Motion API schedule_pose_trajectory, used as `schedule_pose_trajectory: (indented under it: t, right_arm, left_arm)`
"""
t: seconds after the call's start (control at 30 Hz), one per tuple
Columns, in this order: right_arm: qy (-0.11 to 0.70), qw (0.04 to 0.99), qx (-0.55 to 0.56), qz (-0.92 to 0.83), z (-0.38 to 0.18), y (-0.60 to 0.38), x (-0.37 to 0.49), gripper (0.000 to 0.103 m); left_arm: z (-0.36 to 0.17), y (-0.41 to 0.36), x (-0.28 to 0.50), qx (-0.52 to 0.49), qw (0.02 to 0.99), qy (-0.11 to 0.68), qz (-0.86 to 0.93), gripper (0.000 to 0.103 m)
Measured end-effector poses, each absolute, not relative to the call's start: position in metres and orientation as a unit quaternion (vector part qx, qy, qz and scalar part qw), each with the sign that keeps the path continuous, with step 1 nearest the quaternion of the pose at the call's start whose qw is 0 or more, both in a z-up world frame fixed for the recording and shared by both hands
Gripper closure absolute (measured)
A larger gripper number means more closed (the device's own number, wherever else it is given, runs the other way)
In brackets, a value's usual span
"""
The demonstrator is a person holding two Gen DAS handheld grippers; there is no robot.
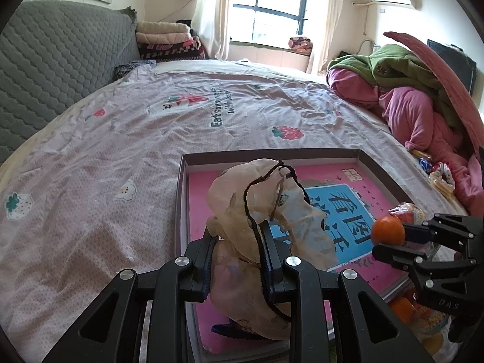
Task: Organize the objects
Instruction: 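Lower and release the scrunchie into the box while right tool releases the orange there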
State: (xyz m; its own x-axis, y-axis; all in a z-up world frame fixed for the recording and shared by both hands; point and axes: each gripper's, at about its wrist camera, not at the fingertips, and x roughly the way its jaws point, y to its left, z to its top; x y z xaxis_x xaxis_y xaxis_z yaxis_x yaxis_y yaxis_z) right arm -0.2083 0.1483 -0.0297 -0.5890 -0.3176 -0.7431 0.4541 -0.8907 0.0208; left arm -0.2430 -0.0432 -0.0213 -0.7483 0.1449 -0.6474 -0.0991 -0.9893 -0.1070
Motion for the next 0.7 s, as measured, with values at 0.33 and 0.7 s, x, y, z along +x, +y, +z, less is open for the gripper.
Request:
schedule_pose_trajectory:
  t: [0.33,0.7]
  right_arm:
    - [0.093,0.211,0.430,-0.873,-0.0397,0.1478,-0.2120,0.069]
    - [0.079,0.210,0.439,-0.870,-0.0404,0.1501,-0.2125,0.069]
  left_arm:
    - [-0.0276,-0.0478,-0.2506,-0.365,0.070,-0.053,0.927,0.073]
    - [-0.0237,-0.0513,-0.2504,-0.369,0.074,-0.069,0.924,0.062]
